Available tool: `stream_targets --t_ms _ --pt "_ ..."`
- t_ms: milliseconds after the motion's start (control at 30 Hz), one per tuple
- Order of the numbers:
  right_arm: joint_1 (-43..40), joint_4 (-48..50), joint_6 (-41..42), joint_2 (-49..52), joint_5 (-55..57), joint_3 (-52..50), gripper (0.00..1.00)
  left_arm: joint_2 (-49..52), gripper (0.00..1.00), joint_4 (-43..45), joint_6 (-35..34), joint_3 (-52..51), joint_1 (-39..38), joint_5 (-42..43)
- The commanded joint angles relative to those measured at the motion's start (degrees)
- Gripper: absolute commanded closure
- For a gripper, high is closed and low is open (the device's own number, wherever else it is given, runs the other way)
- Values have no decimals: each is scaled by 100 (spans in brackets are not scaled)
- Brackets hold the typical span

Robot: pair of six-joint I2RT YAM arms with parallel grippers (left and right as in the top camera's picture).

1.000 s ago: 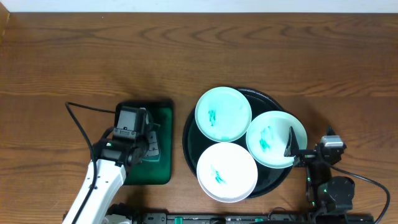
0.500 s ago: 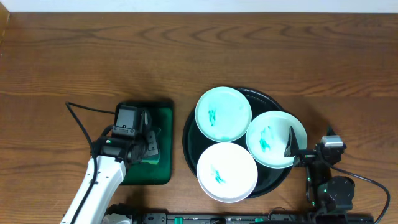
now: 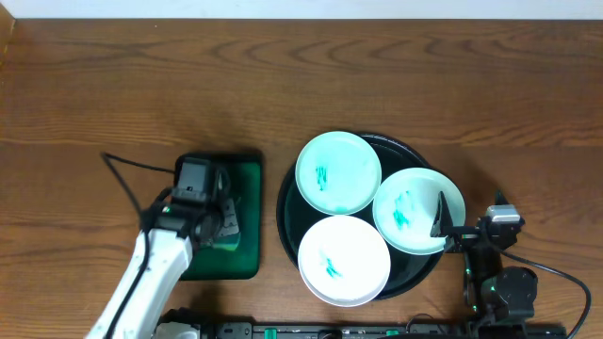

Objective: Clean dirty plates on tray and stack at the side

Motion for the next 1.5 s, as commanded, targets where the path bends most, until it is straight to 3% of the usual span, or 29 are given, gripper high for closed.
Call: stream_targets --t_ms 0,267,500,600,633,700,733,1100,1467 --pt "-42 -24 -46 -7 -2 -9 1 651 93 -118 -122 175 26 -103" --pt "-42 -24 -46 -7 -2 -9 1 1698 93 55 -120 177 26 17" --pt "-42 -24 -46 -7 -2 -9 1 1812 88 31 -118 177 26 313" --pt "-42 -24 -46 -7 -2 -9 1 1812 74 -55 -116 177 26 321" --pt "-42 -24 -46 -7 -2 -9 1 1812 74 -79 -116 177 26 321" --pt "-42 -24 -46 -7 -2 -9 1 1812 91 -153 -116 177 26 321" --pt "-42 -24 -46 -9 -2 -9 1 1812 93 -181 -116 177 26 321" --pt "-42 -24 -46 -7 -2 -9 1 1633 93 -282 -94 289 24 321" --pt "-42 -24 -46 -7 -2 -9 1 -133 93 -643 -96 734 24 68"
